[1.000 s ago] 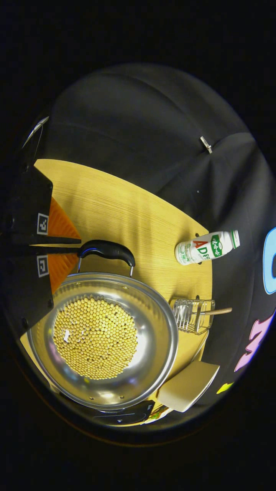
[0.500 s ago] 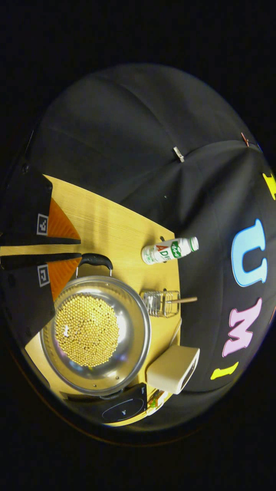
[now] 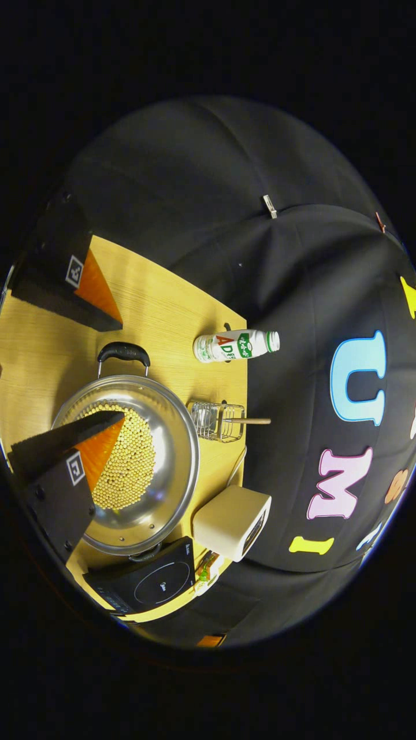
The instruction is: First push the handle of the pot to place it horizontally, then grasp the pot with both hands and set it on the induction cooktop.
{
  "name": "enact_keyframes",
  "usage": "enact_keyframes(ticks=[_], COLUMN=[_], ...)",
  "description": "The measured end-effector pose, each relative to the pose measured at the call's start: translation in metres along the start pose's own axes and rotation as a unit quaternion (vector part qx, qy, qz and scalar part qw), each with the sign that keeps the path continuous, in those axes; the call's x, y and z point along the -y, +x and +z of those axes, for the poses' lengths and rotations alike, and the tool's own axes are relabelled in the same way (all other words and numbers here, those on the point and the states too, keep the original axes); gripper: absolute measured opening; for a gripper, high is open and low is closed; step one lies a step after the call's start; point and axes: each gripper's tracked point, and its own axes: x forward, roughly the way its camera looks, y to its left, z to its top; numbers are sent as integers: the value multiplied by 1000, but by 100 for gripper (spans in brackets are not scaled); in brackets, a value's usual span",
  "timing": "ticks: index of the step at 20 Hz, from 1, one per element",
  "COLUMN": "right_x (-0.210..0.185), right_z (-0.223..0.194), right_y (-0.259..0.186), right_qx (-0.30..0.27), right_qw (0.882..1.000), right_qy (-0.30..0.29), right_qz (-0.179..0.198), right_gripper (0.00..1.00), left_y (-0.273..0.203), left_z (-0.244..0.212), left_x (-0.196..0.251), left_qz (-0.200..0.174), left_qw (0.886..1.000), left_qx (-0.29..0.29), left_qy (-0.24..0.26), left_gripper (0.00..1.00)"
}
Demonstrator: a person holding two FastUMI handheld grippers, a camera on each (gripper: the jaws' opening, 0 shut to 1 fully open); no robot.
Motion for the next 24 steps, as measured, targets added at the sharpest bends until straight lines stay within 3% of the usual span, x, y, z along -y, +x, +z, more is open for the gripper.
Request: enact_keyframes(ticks=[2,7,12,17,20,24], right_x=[-12,-36,-57,-69,-70,-71], right_z=[-10,-45,-93,-144,-166,-178], right_y=[15,55,97,120,129,138], right_qx=[-17,-73,-146,-235,-271,-285], right_qw=[1000,997,988,969,958,954], right_qy=[20,40,56,78,90,98], right_qz=[5,10,9,5,-2,-8], right_gripper=[98,99,99,99,100,97], left_y=[10,38,63,83,87,92], left_z=[-4,-13,-21,-28,-29,-29], left_x=[-5,-16,-10,-6,-5,-5], left_qz=[-6,-2,-14,-21,-22,-22], left_qw=[1000,1000,998,996,996,995], left_qx=[-4,-23,-58,-84,-89,-91], left_qy=[-4,-20,0,13,17,24], left_gripper=[97,98,95,92,88,84])
